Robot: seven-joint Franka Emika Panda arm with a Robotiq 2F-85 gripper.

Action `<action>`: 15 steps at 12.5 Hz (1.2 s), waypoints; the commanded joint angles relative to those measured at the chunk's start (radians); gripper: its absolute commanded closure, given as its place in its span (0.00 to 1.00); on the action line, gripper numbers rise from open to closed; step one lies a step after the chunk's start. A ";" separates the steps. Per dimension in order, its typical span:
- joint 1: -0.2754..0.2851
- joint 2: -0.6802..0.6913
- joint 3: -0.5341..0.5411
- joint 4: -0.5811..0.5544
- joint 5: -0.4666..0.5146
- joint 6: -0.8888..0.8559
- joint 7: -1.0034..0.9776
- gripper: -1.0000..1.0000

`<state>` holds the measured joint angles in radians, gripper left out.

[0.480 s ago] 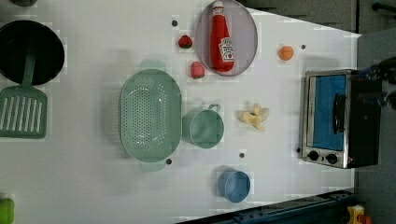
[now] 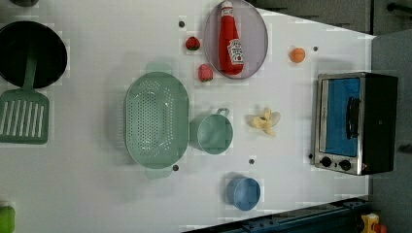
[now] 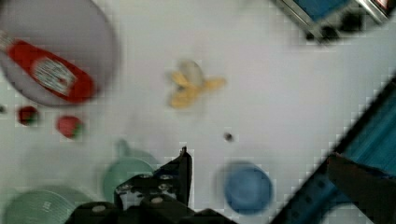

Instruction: Pick Banana and place it in mug.

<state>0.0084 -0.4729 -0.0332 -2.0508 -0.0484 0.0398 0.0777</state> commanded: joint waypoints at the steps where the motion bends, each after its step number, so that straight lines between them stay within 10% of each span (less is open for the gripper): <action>1: -0.006 0.124 -0.005 -0.151 -0.004 0.205 -0.012 0.00; 9: -0.006 0.376 -0.014 -0.436 -0.004 0.805 -0.012 0.00; 15: -0.007 0.651 -0.015 -0.442 0.004 1.026 -0.012 0.00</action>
<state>0.0061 0.1746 -0.0635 -2.4688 -0.0458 1.0654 0.0749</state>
